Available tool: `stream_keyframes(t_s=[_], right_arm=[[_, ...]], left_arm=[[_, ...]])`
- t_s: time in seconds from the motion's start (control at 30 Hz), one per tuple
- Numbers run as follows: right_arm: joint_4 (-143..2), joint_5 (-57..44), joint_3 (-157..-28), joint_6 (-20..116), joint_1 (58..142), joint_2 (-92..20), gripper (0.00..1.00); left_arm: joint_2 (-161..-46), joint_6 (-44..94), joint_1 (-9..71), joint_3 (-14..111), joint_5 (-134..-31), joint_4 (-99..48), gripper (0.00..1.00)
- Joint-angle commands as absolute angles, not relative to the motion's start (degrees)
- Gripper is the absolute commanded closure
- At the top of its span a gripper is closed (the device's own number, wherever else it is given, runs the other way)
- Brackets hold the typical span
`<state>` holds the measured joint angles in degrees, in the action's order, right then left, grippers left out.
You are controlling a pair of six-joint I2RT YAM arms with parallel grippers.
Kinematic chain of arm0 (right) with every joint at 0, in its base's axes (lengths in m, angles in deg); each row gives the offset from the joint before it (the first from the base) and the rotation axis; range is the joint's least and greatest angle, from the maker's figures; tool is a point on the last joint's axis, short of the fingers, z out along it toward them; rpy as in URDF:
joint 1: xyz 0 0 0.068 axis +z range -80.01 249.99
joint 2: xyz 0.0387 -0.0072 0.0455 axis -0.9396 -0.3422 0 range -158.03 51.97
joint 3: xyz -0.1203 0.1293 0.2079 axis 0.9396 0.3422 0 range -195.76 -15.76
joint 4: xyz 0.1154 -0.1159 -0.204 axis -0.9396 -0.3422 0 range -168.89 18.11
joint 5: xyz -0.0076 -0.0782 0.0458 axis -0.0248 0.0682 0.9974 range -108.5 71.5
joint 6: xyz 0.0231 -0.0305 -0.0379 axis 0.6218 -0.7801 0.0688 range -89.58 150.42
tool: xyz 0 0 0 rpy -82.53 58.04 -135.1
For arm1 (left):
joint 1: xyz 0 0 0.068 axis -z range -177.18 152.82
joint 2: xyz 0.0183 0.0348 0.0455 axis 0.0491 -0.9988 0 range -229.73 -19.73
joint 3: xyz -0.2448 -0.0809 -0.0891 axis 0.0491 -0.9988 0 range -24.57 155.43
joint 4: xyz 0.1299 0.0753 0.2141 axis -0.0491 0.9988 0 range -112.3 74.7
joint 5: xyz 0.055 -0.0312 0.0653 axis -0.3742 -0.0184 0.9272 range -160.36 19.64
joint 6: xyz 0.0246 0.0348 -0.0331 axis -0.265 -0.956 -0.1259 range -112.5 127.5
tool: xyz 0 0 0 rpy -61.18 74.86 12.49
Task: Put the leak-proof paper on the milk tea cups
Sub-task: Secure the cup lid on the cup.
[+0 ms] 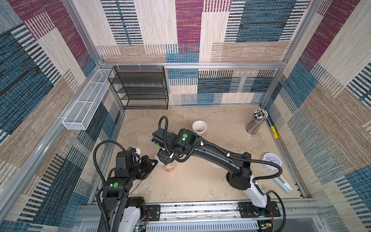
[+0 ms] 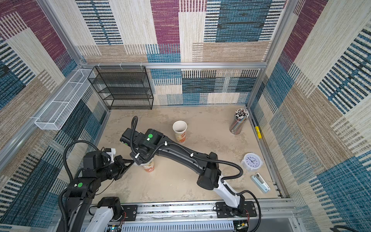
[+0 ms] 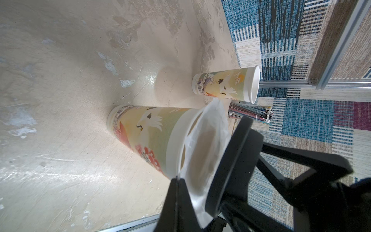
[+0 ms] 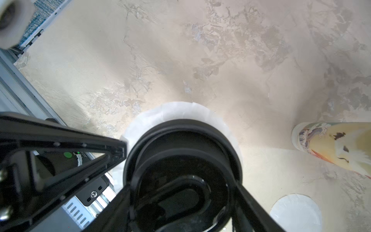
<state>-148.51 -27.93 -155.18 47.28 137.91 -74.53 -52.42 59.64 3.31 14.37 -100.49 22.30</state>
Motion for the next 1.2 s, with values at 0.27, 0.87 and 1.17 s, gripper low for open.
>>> stream_keyframes(t_s=[0.27,0.87,1.17], right_arm=[[-148.47,-26.92,-154.8,46.84,137.93,-75.82,0.29],[-148.46,-24.89,-155.95,46.15,137.93,-77.85,0.28],[-148.45,-24.69,-153.84,45.74,137.97,-77.97,0.27]], left_arm=[[-52.52,58.84,3.28,14.44,-100.38,22.75,1.0],[-52.78,58.84,3.27,13.67,-100.95,22.4,1.0],[-52.82,58.86,3.3,13.76,-100.65,22.34,1.0]])
